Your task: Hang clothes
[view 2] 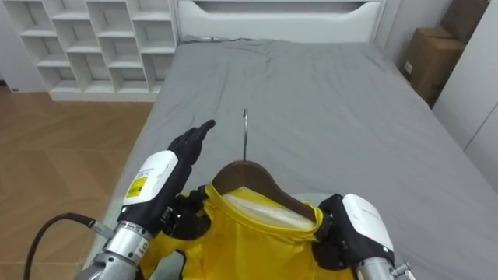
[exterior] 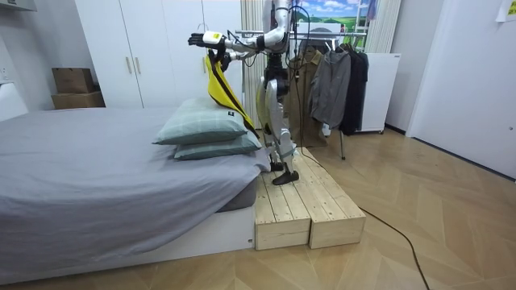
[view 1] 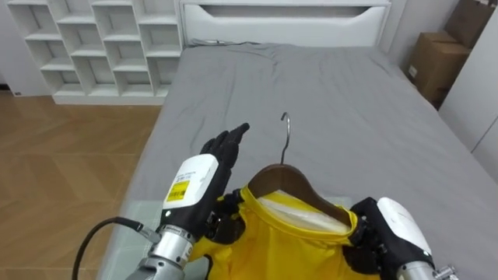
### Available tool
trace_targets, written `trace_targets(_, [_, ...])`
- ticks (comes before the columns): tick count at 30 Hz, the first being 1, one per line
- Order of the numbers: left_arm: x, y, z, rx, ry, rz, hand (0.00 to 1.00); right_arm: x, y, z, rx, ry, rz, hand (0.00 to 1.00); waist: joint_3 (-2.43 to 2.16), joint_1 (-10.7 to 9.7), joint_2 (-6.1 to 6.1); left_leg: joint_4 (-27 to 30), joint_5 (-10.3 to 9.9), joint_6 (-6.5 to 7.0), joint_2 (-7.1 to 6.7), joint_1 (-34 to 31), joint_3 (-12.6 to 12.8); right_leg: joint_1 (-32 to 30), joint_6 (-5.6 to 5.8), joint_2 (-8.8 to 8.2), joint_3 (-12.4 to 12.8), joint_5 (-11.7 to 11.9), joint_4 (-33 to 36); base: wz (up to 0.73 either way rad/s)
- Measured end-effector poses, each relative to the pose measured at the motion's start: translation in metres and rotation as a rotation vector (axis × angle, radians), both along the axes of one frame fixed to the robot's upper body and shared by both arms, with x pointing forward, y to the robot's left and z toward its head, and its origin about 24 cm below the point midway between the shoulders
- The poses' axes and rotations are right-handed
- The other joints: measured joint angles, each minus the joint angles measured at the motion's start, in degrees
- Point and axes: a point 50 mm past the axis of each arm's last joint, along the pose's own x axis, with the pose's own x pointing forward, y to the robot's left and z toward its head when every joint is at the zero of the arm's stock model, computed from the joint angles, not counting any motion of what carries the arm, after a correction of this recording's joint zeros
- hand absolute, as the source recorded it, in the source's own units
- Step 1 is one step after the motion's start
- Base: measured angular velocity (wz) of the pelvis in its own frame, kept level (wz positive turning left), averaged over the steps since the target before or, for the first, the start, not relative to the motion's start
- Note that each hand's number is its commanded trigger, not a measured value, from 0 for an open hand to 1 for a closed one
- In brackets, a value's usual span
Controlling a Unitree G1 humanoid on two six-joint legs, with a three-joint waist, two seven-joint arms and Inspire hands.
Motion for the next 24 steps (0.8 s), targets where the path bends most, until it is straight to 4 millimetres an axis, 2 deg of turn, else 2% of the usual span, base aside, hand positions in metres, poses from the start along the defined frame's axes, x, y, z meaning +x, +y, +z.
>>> trace_targets(10, [-0.007,0.003,-0.009,-0.001,0.035,0.011,0.0,-0.004,0.0,-0.005,0.004,0.037,0.0,1.0,0.09,-0.7,-0.16,-0.8,0.0,0.0,0.05,0.9,0.2,0.1,0.0,0.11,0.3,0.0,0.2,0.0])
trace_targets(15, [-0.008,0.005,-0.013,-0.03,0.064,0.023,0.0,-0.007,0.0,-0.01,0.016,0.055,-0.019,1.0,0.23,-1.3,-0.39,-0.6,0.0,0.0,0.07,0.8,1.5,0.0,0.06,0.16,1.2,0.0,0.4,-0.09])
trace_targets(24, [-0.008,0.006,-0.013,-0.051,0.073,0.03,0.0,-0.015,-0.019,-0.012,0.016,0.062,-0.101,1.0,0.16,-1.5,-0.41,-0.7,0.0,0.0,0.1,0.9,2.4,-0.8,0.13,0.29,2.1,0.0,1.2,-0.06])
